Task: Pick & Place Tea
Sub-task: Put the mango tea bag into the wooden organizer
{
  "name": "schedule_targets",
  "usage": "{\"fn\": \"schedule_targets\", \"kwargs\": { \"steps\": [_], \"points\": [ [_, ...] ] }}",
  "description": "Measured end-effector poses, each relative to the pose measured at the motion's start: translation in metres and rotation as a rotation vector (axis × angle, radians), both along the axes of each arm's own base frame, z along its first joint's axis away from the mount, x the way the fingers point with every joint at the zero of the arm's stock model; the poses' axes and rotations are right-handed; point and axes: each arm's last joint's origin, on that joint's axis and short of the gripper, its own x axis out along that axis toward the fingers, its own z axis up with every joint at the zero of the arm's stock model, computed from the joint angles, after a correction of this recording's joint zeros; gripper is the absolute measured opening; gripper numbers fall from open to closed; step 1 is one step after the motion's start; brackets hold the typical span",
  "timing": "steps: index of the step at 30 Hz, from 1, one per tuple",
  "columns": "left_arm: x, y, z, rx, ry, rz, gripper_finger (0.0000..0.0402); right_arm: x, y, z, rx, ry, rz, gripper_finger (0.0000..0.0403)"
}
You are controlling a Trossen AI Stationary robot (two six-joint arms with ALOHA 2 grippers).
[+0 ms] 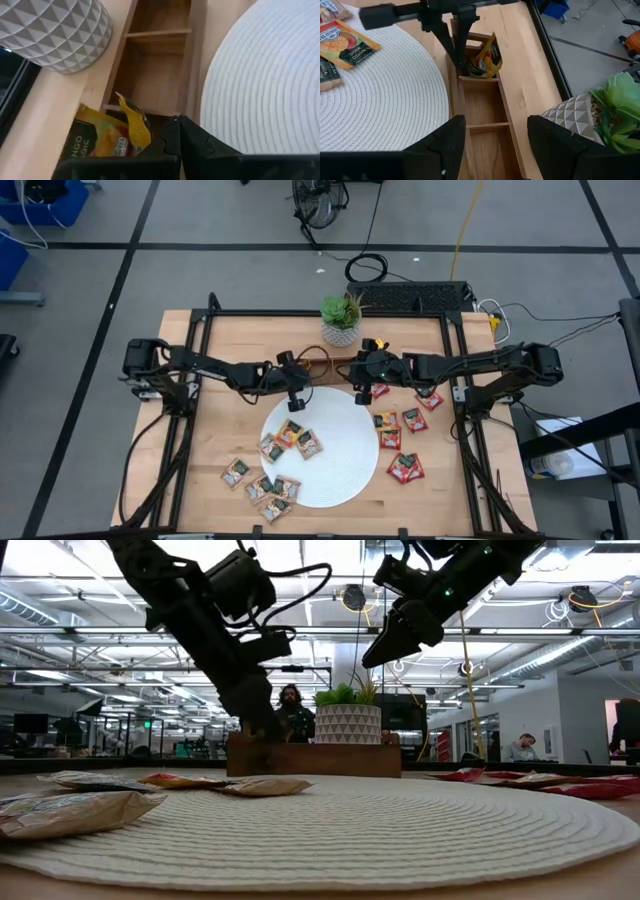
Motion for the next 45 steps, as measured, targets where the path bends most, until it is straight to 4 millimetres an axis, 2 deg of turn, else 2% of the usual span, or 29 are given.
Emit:
{"fn": "schedule_targets", "kwargs": {
  "steps": [10, 19, 23, 32, 40, 45],
  "points": [
    [-0.013, 0.014, -0.008, 0.059, 0.127, 0.16, 0.0004, 0.0, 0.0, 0.0, 0.0, 0.002, 0.001, 0.0196],
    [-0.008, 0.012, -0.004, 0.039, 0.115, 0.072, 0.0008, 0.0, 0.0, 0.0, -0.001, 0.004, 0.001, 0.0196],
    [-0.006, 0.018, 0.0, 0.057, 0.121, 0.059, 0.0003, 0.0, 0.0, 0.0, -0.002, 0.006, 0.002, 0.0196],
    [-0.014, 0.039, -0.003, 0.027, 0.148, 0.156, 0.0003, 0.0, 0.0, -0.001, 0.005, 0.008, -0.002, 0.0196],
    [-0.011, 0.03, -0.001, 0.036, 0.162, 0.116, 0.0013, 0.0, 0.0, -0.001, 0.004, 0.007, -0.001, 0.0196],
    [0.0, 0.022, 0.017, 0.051, 0.174, 0.074, 0.0006, 0.0, 0.0, -0.001, 0.004, 0.009, -0.001, 0.0196]
  ]
}}
